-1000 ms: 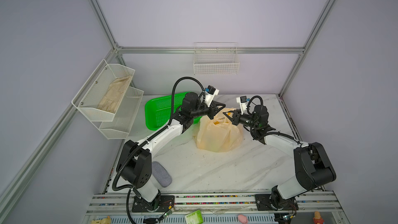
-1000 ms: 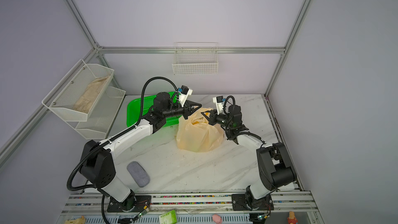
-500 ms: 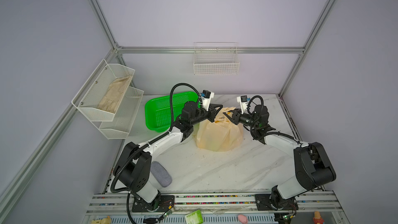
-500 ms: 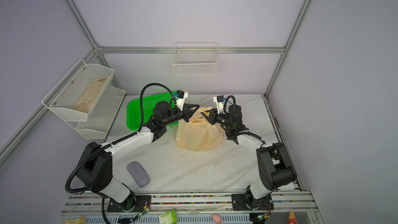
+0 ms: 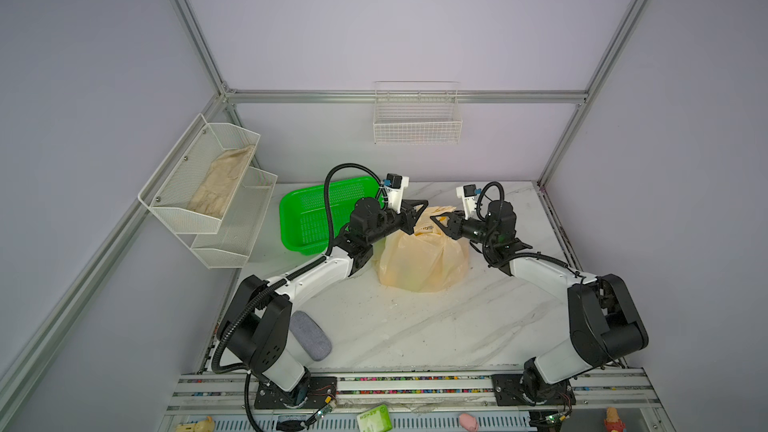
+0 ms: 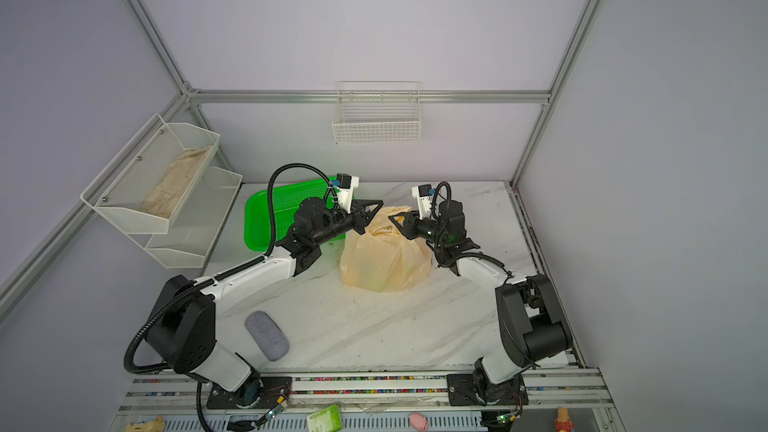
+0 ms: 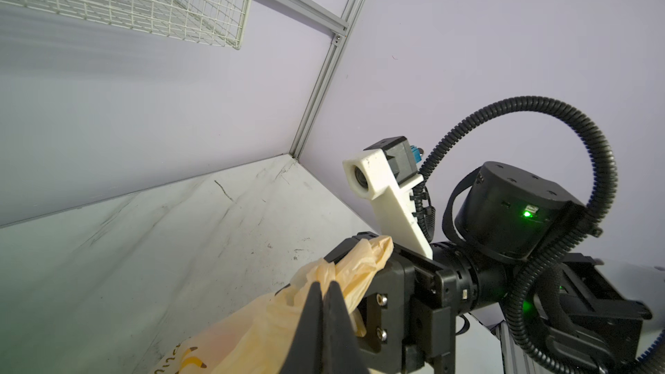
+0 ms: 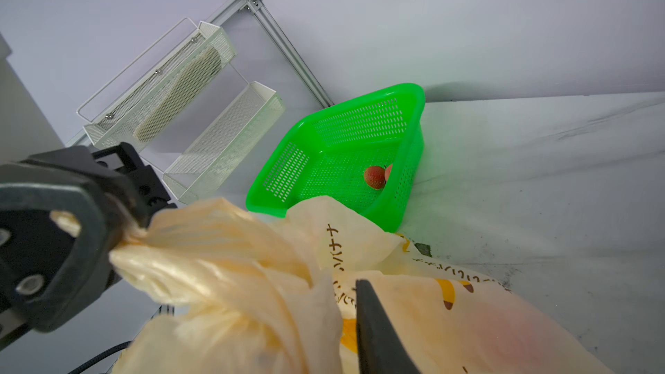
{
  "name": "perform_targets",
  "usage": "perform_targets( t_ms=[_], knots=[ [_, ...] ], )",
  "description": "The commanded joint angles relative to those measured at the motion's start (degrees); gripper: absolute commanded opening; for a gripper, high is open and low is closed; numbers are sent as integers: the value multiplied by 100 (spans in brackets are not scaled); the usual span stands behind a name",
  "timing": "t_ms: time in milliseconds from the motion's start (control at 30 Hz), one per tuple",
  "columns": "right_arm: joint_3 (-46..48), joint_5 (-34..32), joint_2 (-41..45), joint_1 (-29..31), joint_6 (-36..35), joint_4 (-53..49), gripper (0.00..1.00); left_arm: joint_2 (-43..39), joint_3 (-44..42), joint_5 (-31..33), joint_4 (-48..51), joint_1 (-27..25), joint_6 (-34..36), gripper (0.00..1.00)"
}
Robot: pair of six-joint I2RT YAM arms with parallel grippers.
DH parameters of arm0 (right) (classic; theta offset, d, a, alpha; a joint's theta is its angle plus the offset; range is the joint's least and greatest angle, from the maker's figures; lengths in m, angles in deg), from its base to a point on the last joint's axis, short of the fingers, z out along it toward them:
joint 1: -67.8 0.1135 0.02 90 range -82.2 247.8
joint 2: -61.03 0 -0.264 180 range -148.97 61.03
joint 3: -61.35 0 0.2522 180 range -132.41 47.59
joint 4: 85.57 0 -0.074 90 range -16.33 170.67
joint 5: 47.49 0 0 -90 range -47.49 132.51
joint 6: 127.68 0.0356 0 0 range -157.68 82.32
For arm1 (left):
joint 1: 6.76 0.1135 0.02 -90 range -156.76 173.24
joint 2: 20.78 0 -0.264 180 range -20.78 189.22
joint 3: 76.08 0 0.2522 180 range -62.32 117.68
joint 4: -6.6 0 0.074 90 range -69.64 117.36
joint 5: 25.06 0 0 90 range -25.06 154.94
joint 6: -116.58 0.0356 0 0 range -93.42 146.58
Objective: Place the fake fruits into the plastic bag and tie a complex knot
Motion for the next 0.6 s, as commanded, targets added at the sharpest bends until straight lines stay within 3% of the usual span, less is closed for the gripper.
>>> perform_targets(
  t_ms=[0,233,567],
  knots=[
    [-196,-182,-106,-19,-8,-256,28,-249,-159,77,-334,-80,-133,0],
    [-299,-179,-208,-18,35,-314,30,-214,-234,177,-334,-308,-151,0],
    [-341,346,-167,-83,65,-338,38,-5,-604,429,-534,-373,-90,0]
  ],
)
